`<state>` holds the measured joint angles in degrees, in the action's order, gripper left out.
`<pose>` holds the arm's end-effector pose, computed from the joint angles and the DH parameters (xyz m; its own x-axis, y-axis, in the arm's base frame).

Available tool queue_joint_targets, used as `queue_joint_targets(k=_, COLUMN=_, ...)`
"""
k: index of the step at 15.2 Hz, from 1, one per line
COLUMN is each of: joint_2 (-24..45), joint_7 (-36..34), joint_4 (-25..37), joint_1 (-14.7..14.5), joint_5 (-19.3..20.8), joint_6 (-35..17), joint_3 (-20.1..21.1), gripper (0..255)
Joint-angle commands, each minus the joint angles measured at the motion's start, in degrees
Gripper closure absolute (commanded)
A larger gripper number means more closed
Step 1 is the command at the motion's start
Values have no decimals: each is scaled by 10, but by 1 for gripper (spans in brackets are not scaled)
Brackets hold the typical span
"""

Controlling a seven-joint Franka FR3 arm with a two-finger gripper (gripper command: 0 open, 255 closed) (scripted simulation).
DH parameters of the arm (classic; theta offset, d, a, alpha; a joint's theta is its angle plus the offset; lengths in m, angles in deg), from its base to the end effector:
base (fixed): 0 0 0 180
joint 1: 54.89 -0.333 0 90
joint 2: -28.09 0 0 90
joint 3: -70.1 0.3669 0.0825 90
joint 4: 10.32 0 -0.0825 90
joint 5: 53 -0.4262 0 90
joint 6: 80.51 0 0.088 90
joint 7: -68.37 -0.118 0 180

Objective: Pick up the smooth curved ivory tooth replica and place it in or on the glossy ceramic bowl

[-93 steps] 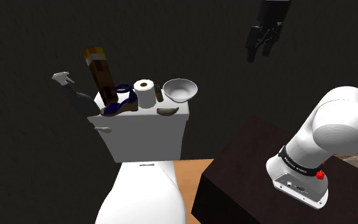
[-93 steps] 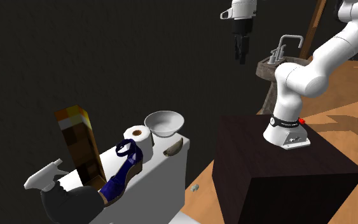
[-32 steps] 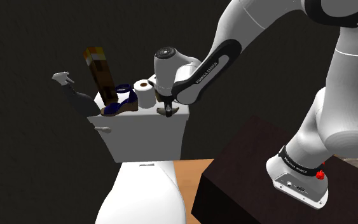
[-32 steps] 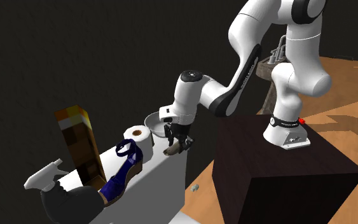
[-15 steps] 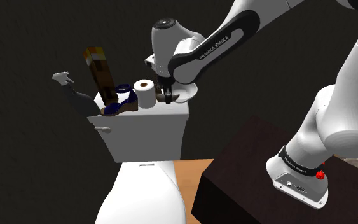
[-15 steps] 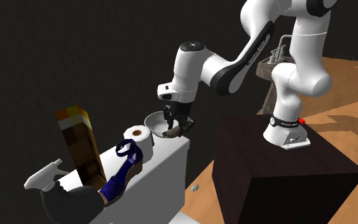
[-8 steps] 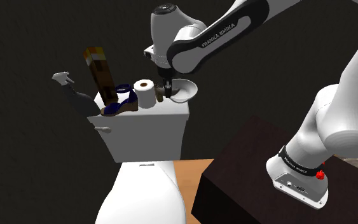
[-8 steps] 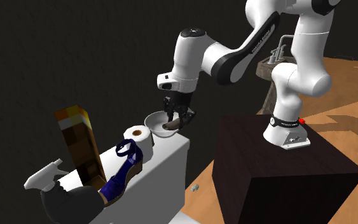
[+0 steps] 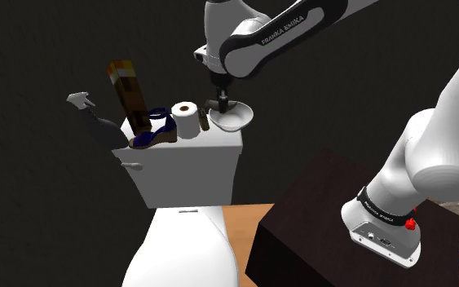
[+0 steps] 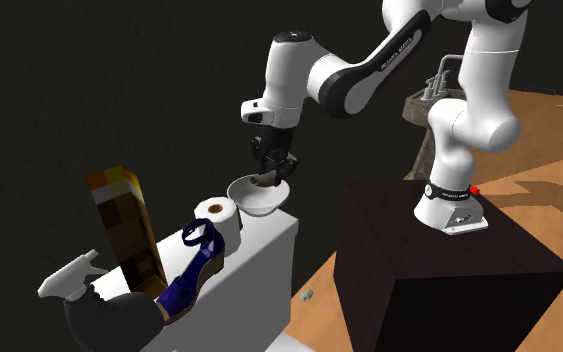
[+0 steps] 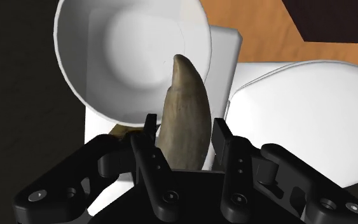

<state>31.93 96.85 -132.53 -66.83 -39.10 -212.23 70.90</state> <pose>0.5866 0.1253 0.4014 0.6445 0.7644 -0.0191 0.7501 -0.6273 0.2096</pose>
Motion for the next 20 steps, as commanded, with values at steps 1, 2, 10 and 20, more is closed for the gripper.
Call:
queue_joint_targets(k=1, joint_2=9, joint_7=31, joint_4=9, joint_1=15, joint_5=-5, joint_6=-5, joint_3=-13, gripper=255)
queue_joint_targets(k=2, joint_2=11, joint_7=46, joint_4=13, joint_1=23, joint_5=-7, joint_6=-7, joint_3=-19, gripper=255)
queue_joint_targets(k=10, joint_2=44, joint_7=104, joint_4=23, joint_1=55, joint_5=-17, joint_6=-40, joint_3=-43, gripper=255)
queue_joint_targets(k=20, joint_2=92, joint_7=87, joint_4=-1, joint_1=55, joint_5=-4, joint_6=-110, joint_3=-47, gripper=255)
